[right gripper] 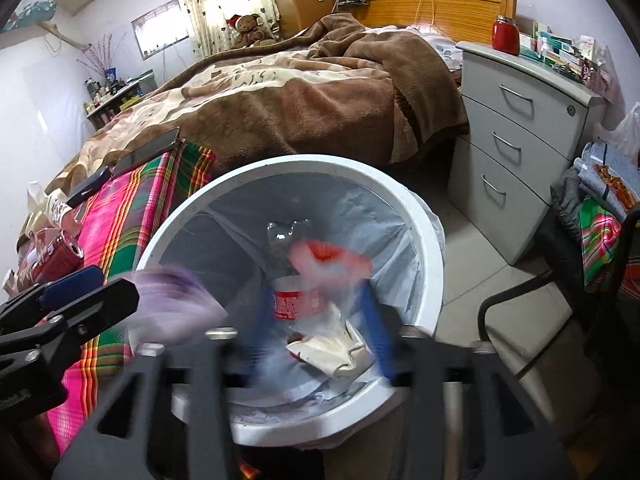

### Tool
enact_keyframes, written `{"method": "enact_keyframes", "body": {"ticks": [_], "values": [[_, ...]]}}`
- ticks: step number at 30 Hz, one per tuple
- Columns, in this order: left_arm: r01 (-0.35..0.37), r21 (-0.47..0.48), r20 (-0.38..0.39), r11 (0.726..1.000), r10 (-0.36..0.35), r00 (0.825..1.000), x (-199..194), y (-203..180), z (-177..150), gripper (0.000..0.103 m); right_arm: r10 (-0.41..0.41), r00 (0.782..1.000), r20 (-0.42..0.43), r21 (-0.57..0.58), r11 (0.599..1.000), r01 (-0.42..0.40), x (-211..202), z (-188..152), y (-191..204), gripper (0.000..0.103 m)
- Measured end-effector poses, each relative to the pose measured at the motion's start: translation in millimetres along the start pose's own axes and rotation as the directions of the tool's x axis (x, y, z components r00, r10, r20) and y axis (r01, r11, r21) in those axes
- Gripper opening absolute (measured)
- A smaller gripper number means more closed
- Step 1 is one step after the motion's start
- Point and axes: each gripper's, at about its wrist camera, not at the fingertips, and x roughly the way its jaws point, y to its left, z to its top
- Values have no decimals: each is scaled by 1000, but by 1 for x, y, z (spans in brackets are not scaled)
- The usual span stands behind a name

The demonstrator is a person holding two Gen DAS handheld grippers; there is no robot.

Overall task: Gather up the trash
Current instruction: 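Carry the carton and cup to the white bin and release them inside, then move both tools back over the table toward the remaining trash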

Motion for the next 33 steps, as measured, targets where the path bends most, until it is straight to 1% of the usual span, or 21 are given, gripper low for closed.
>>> {"method": "enact_keyframes", "body": {"ticks": [3,7,14,16,19,21,27,33], "values": [[-18,2,17,1000,18,1000,-5,2,1,70,1,1000,10,-1,1000,-1,-2,0,1,65],[-22,-16,25,1000,22,999,-12,8,0,70,-1,1000,27,2,1000,1,-6,0,3,65],[-55,-22,55,998,56,997,-35,19,-7,70,31,998,46,-9,999,-30,-12,0,19,65],[-74,-28,65,997,76,995,-44,24,-11,70,45,998,51,-15,999,-44,-15,-1,26,65],[-99,-45,77,994,102,992,-58,36,-17,70,62,996,58,-27,998,-61,-18,-3,37,65],[-102,-65,88,993,107,990,-67,43,-20,70,81,995,60,-36,996,-79,-20,-5,45,65],[-153,-114,125,982,167,978,-99,73,-34,70,119,991,60,-67,991,-115,-25,-13,71,65],[-194,-155,135,969,216,967,-124,102,-48,70,169,984,51,-110,981,-163,-29,-19,100,65]]}}
